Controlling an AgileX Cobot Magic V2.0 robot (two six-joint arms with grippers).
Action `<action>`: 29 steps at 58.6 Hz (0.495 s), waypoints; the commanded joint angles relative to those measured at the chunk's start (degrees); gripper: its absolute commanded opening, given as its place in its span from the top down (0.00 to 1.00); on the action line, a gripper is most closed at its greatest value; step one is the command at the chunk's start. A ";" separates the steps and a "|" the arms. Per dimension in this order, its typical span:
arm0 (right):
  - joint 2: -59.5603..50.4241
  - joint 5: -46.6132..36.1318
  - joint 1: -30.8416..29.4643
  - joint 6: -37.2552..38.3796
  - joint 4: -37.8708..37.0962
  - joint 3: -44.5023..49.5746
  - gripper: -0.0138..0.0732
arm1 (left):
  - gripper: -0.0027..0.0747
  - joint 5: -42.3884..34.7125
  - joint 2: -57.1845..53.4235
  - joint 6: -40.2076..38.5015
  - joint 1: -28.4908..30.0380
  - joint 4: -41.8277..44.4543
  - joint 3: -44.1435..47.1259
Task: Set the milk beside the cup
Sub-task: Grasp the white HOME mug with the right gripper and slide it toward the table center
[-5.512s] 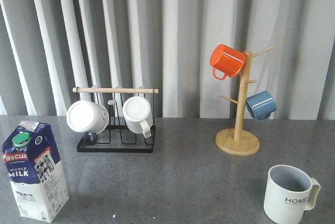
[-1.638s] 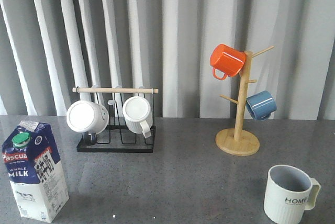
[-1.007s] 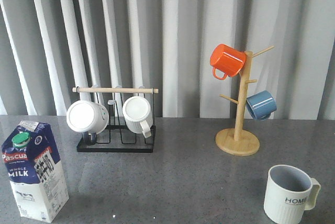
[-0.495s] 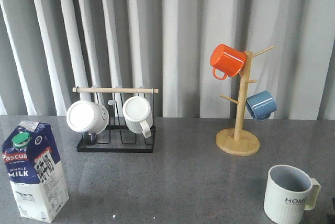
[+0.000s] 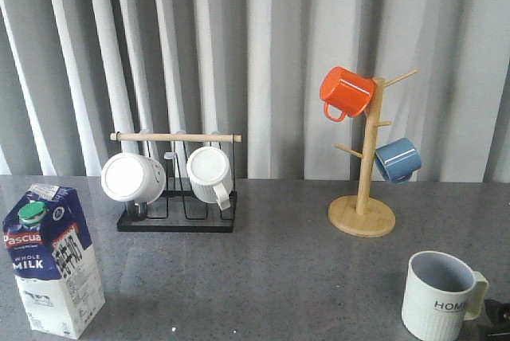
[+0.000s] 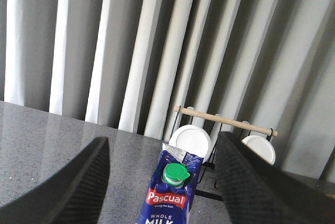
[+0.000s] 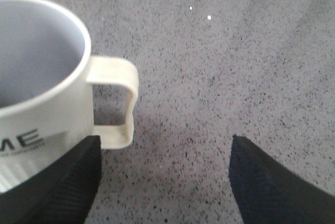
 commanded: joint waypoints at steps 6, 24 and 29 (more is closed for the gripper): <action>-0.52 -5.87 -0.39 1.42 -1.25 -1.67 0.27 | 0.40 -4.29 0.59 -0.05 -0.07 -0.40 -1.96; 2.32 -4.75 -0.39 1.03 -2.25 -4.79 0.27 | 0.40 -4.29 0.59 -0.05 -0.07 -0.40 -1.96; 3.00 -3.87 -0.39 1.40 -3.26 -6.47 0.27 | 0.40 -4.29 0.59 -0.05 -0.07 -0.40 -1.96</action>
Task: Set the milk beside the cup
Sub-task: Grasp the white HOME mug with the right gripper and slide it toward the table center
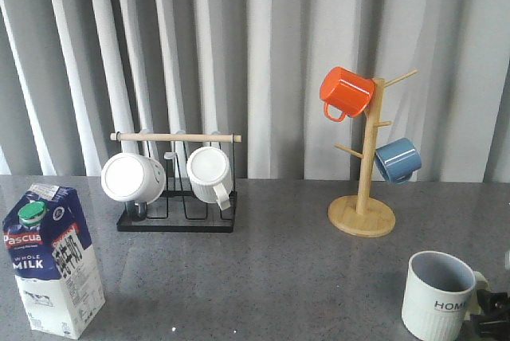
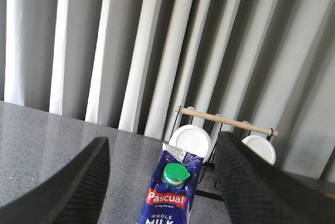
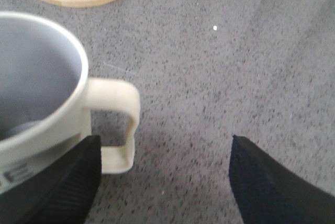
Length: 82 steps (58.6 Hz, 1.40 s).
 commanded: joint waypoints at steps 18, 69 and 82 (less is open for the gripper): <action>5.43 -6.94 -0.39 4.52 -4.41 -6.10 0.30 | 0.40 -4.29 0.59 -0.05 -0.07 -0.40 -1.96; -0.84 -5.04 16.74 37.00 -31.65 -15.06 0.85 | 0.40 -4.29 0.59 -0.05 -0.07 -0.40 -1.96; 4.46 -4.04 25.15 38.62 -32.44 -15.35 0.85 | 0.40 -4.29 0.59 -0.05 -0.07 -0.40 -1.96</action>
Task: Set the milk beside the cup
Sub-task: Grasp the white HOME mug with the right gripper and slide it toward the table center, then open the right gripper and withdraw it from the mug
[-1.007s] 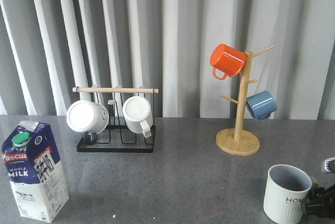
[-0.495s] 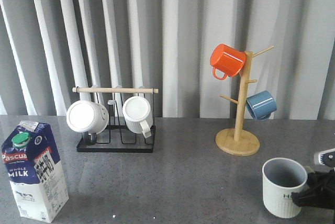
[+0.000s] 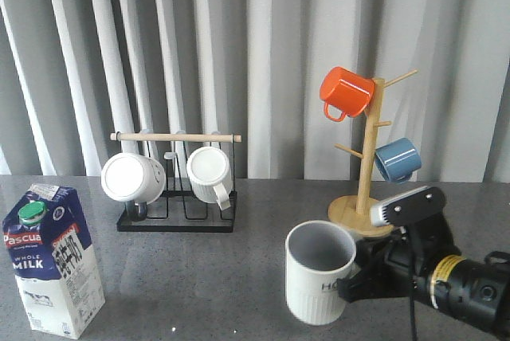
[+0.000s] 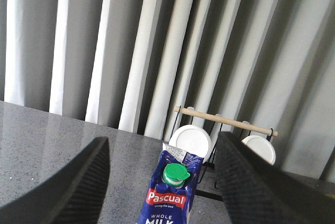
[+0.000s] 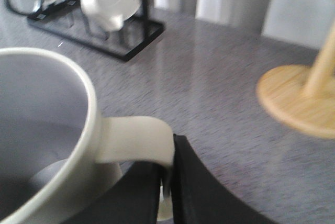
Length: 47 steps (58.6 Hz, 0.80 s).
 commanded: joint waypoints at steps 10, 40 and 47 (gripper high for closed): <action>3.58 3.18 3.79 0.14 0.63 -1.93 0.84 | 0.40 -4.29 0.59 -0.05 -0.07 -0.40 -1.96; 3.18 7.44 3.79 5.16 0.20 -1.93 0.44 | 0.40 -4.29 0.59 -0.05 -0.07 -0.40 -1.96; 0.34 10.40 3.79 5.10 0.20 -1.93 0.38 | 0.40 -4.29 0.59 -0.05 -0.07 -0.40 -1.96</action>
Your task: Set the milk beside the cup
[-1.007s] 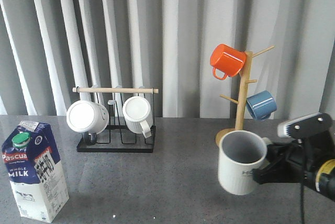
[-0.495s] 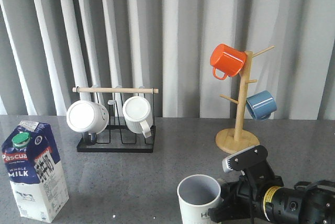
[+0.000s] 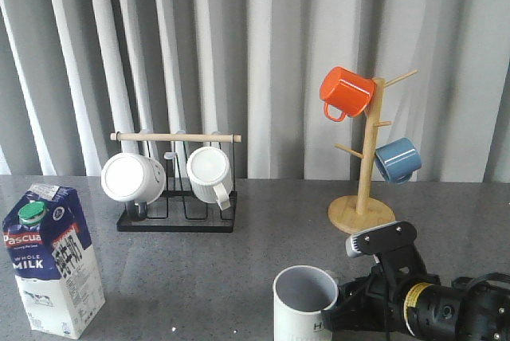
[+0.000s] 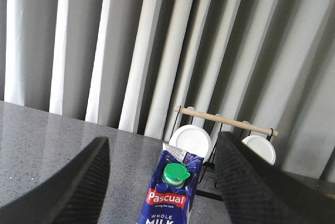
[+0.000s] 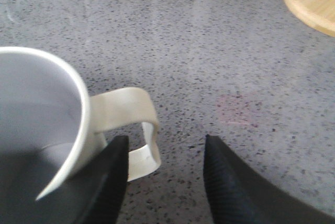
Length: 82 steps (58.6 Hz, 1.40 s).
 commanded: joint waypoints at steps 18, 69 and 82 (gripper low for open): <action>-19.91 13.21 -0.04 -0.06 0.78 -1.61 0.38 | 0.40 -4.29 0.59 -0.05 -0.07 -0.40 -1.96; -59.51 46.28 -0.04 -67.76 58.78 7.91 0.85 | 0.40 -4.29 0.59 -0.05 -0.07 -0.40 -1.96; -64.91 34.28 -0.04 -67.03 59.56 25.20 0.85 | 0.40 -4.29 0.59 -0.05 -0.07 -0.40 -1.96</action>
